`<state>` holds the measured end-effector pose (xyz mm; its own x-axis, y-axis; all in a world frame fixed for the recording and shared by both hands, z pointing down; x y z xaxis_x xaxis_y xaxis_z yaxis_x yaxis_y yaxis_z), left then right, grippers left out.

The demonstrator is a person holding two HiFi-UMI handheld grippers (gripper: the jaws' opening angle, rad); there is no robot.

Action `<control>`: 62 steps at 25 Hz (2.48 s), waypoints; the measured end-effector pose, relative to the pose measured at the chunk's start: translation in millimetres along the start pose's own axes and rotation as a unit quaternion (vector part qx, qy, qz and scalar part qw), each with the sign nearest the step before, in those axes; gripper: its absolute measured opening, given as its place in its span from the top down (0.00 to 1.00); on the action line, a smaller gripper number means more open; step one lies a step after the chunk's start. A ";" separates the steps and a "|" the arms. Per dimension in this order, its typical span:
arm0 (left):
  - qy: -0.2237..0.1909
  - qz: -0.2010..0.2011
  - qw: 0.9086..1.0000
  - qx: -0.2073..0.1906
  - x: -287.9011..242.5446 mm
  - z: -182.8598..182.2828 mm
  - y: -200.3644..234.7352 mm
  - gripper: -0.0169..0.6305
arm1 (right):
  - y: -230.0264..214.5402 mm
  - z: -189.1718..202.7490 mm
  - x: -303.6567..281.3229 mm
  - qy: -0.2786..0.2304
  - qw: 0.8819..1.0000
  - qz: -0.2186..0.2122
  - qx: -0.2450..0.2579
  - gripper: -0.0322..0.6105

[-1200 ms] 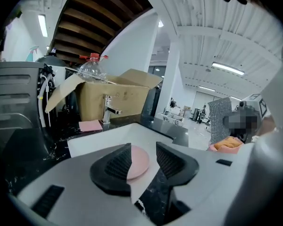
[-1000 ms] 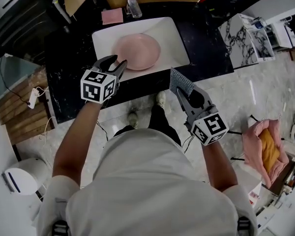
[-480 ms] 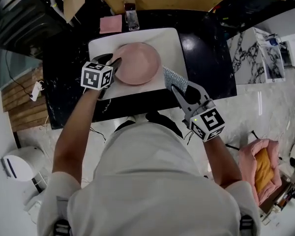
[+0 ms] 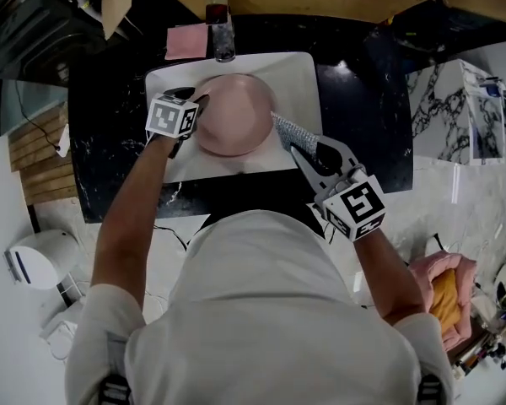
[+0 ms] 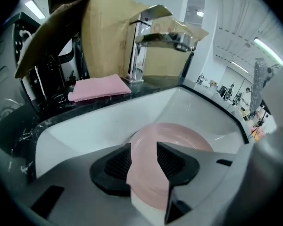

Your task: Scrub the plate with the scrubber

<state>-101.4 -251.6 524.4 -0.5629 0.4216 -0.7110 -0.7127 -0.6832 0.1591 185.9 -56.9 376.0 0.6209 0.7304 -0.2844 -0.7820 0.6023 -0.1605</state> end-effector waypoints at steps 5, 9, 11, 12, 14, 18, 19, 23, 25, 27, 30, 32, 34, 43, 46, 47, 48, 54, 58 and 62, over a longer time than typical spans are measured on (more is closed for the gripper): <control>0.037 -0.003 0.999 0.015 -29.1 7.4 17.2 0.72 | -13.0 3.8 -17.2 0.018 0.999 -0.028 0.002 0.83; 0.061 -0.008 0.998 0.032 -46.3 13.7 28.4 0.72 | -22.5 6.4 -22.1 0.029 0.999 -0.040 -0.002 0.83; 0.071 -0.005 0.997 0.034 -55.0 15.9 30.3 0.72 | -28.5 8.1 -23.2 0.032 0.999 -0.042 -0.004 0.83; 0.075 -0.002 0.997 0.034 -58.9 16.4 30.6 0.72 | -31.3 9.1 -23.5 0.034 0.999 -0.043 -0.005 0.83; 0.082 0.000 0.996 0.036 -65.5 16.5 31.4 0.72 | -35.9 10.7 -23.8 0.037 0.998 -0.045 -0.007 0.83; 0.101 0.001 0.994 0.044 -76.2 15.2 33.4 0.72 | -43.4 14.6 -22.3 0.045 0.998 -0.045 -0.015 0.83; 0.108 0.002 0.993 0.040 -79.1 14.7 33.4 0.72 | -44.8 15.3 -22.1 0.045 0.998 -0.045 -0.017 0.83; 0.142 0.010 0.990 0.015 -90.9 13.0 32.9 0.72 | -47.8 16.6 -23.8 0.047 0.998 -0.046 -0.024 0.83; 0.158 0.012 0.987 0.000 -96.5 13.3 31.2 0.72 | -48.8 17.5 -24.3 0.050 0.997 -0.047 -0.028 0.83; 0.169 0.005 0.986 -0.018 -100.1 12.7 30.7 0.75 | -50.2 18.2 -25.3 0.047 0.997 -0.046 -0.029 0.83; 0.180 -0.003 0.983 -0.036 -100.8 11.8 31.7 0.87 | -51.1 19.3 -26.3 0.046 0.997 -0.046 -0.029 0.83; 0.183 0.000 0.983 -0.031 -99.6 13.2 31.2 0.87 | -50.7 20.1 -27.2 0.047 0.997 -0.046 -0.030 0.83; 0.177 0.000 0.984 -0.005 -96.2 15.7 31.3 0.89 | -49.9 20.3 -28.0 0.047 0.997 -0.047 -0.031 0.83; 0.109 -0.002 0.991 0.072 -63.8 10.6 29.6 0.95 | -45.5 18.4 -33.3 0.046 0.997 -0.054 -0.027 0.83; 0.084 -0.002 0.993 0.088 -50.7 7.1 25.2 0.96 | -44.3 17.4 -36.1 0.043 0.997 -0.060 -0.026 0.83; 0.077 -0.004 0.993 0.091 -46.2 5.8 23.4 0.96 | -44.0 17.4 -37.0 0.043 0.997 -0.063 -0.026 0.83; 0.069 -0.007 0.993 0.093 -41.7 4.8 21.5 0.96 | -43.8 17.5 -37.9 0.043 0.997 -0.065 -0.026 0.83; 0.041 -0.040 0.995 0.084 -13.2 0.6 11.1 0.96 | -41.4 15.6 -43.2 0.040 0.996 -0.081 -0.021 0.83; 0.021 -0.061 0.996 0.069 9.5 -6.2 3.9 0.96 | -39.3 13.1 -46.5 0.034 0.995 -0.091 -0.016 0.83; -0.006 -0.064 0.997 0.047 28.2 -11.1 -3.3 0.96 | -35.8 10.5 -47.1 0.028 0.995 -0.096 -0.008 0.83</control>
<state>-110.3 -244.1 496.3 -0.4689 0.5087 -0.7220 -0.8149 -0.5644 0.1317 185.2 -109.5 405.1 0.7559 0.5828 -0.2984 -0.6498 0.7237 -0.2325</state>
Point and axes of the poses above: the fingertips, and each gripper's own axes: x backward along the fingers, y to its left, z out of its underside, the point moved 10 cm from there along x, backward along the fingers, and after that the axes turned 9 degrees about -y, right-handed, at the moved point
